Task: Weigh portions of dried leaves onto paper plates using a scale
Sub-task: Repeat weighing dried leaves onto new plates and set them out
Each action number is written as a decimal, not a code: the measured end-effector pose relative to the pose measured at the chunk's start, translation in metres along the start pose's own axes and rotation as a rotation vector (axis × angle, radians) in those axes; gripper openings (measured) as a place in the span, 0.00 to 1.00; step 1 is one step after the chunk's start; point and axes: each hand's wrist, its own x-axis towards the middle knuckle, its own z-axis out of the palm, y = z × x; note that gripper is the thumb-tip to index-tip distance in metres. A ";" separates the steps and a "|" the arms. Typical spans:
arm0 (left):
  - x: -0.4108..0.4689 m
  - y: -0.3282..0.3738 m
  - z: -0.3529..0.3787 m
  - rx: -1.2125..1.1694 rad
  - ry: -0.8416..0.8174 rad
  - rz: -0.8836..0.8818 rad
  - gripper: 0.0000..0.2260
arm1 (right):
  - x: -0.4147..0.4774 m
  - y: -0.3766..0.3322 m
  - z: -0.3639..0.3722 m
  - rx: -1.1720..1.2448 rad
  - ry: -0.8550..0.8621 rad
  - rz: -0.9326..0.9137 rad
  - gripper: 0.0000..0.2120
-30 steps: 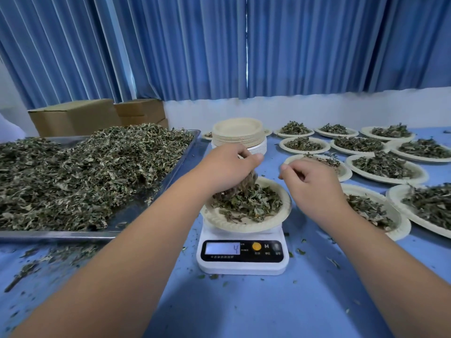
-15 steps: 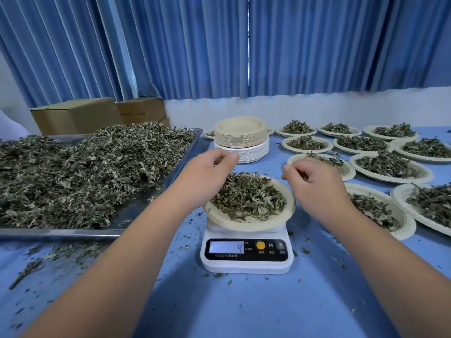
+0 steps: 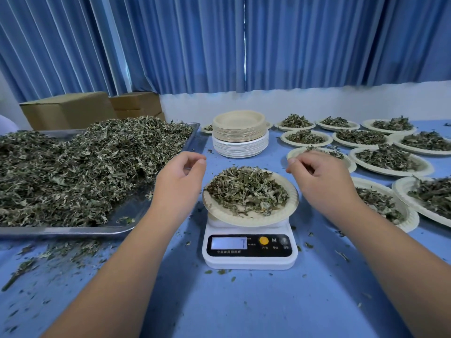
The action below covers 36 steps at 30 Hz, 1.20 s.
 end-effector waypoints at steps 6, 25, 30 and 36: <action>-0.001 -0.002 0.000 0.042 -0.012 -0.041 0.07 | -0.001 0.000 0.000 -0.007 -0.001 0.017 0.16; 0.001 -0.008 -0.002 0.119 -0.183 -0.212 0.06 | 0.002 -0.001 -0.003 -0.016 -0.047 0.151 0.09; 0.001 -0.009 -0.003 0.087 -0.149 -0.216 0.08 | -0.001 -0.008 -0.003 -0.045 -0.069 0.045 0.06; 0.001 -0.007 -0.005 0.111 -0.121 -0.186 0.11 | -0.005 -0.021 -0.001 -0.037 -0.039 -0.014 0.04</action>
